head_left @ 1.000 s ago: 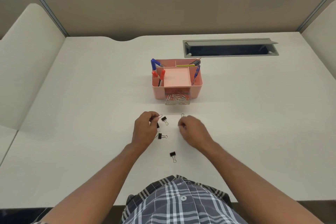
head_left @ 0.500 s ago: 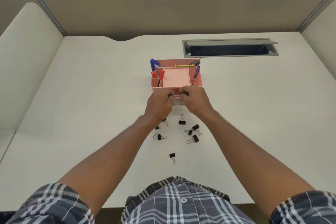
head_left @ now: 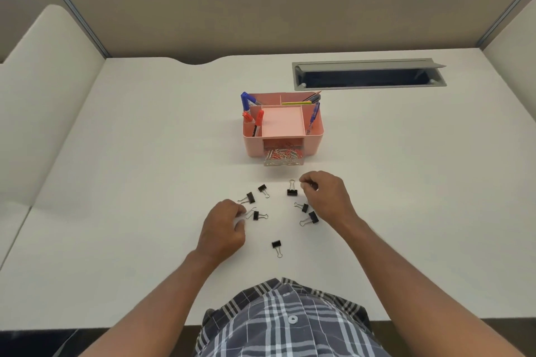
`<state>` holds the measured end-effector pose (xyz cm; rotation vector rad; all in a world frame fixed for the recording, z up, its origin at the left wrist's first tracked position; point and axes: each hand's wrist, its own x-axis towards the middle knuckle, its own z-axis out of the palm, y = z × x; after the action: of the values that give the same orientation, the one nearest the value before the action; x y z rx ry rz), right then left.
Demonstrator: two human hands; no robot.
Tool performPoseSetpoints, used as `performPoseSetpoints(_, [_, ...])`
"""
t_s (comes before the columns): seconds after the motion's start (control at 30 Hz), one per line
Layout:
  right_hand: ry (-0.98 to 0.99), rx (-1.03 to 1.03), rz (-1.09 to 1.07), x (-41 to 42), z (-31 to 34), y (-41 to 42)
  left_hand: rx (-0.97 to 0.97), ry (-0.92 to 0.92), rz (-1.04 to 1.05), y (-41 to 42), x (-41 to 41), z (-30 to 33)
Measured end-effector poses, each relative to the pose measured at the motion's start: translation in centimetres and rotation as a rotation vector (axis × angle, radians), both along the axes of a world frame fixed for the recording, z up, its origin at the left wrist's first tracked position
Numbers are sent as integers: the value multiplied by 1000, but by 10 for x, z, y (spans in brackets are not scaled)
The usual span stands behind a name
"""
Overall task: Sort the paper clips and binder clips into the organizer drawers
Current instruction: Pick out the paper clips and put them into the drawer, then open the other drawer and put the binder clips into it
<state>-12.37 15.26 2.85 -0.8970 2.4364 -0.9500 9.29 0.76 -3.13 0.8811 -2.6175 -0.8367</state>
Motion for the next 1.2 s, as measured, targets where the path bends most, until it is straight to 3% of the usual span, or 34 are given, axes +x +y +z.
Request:
performPoseSetpoints(0.17, [-10, 40, 47, 10, -4, -7, -74, -48, -15, 2, -7, -4])
performPoseSetpoints(0.47, [200, 202, 438, 44, -39, 0, 29, -274, 5, -5, -28, 10])
performPoseSetpoints(0.67, [268, 216, 428, 50, -47, -1, 69, -363, 26, -8, -33, 19])
performPoseSetpoints(0.83, [254, 204, 409, 50, -49, -4, 263, -96, 157, -13, -53, 44])
performPoseSetpoints(1.0, [262, 193, 420, 52, -49, -6, 245, 161, 131, -22, -100, 74])
performPoseSetpoints(1.2, [252, 188, 414, 53, -49, -6, 148, 153, 106, -30, -141, 78])
